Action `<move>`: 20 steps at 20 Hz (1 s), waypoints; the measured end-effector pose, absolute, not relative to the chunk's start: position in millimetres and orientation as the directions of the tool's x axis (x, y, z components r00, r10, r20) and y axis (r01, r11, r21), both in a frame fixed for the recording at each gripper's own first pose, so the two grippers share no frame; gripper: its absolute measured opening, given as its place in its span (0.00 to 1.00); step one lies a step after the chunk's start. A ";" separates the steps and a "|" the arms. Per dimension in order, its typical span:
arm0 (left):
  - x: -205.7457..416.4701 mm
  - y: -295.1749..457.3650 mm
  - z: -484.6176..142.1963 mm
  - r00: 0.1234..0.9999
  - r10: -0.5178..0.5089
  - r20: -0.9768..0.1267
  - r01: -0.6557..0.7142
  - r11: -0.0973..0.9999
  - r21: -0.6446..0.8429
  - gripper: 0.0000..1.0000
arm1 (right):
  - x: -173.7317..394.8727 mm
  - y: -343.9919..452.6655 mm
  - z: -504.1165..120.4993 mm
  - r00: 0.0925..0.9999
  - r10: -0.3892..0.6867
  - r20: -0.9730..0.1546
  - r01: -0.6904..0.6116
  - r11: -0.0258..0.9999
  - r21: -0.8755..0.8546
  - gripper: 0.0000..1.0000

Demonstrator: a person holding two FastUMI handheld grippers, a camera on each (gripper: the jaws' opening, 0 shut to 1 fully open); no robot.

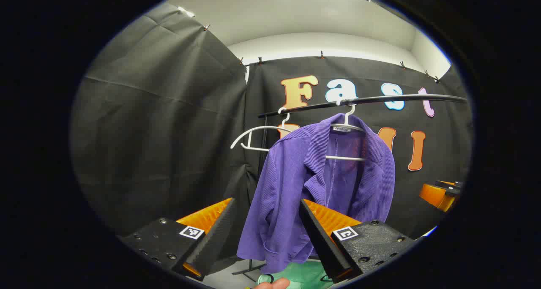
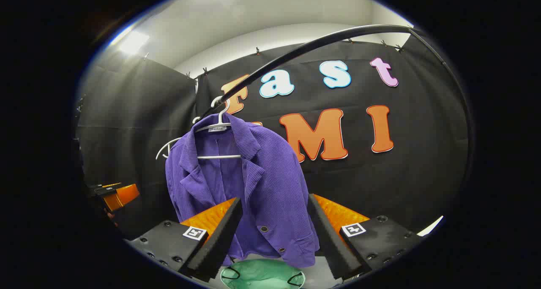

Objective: Grasp the clothes on the hanger with both hands and then place them into the laundry hamper below.

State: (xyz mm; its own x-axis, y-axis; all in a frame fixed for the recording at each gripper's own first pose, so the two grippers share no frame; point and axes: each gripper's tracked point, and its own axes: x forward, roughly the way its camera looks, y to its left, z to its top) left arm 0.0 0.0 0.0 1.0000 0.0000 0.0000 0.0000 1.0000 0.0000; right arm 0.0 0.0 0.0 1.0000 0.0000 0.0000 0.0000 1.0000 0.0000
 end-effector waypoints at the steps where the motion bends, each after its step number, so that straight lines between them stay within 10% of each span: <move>1: 1.0 -0.2 0.3 1.000 0.001 0.002 -0.001 1.000 0.003 0.95 | 0.4 -0.6 -0.2 1.000 -0.001 -0.001 0.001 1.000 0.000 1.00; 20: 5.4 -3.6 0.8 1.000 -0.004 0.012 0.004 1.000 0.001 0.92 | 2.4 -2.0 -1.4 1.000 -0.008 -0.002 0.008 1.000 0.000 0.94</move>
State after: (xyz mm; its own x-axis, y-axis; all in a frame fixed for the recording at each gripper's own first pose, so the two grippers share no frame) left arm 5.4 -3.6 0.8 0.9999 -0.0041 0.0118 0.0041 1.0000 0.0013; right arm 2.4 -2.0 -1.4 1.0000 -0.0077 -0.0016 0.0077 1.0000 -0.0004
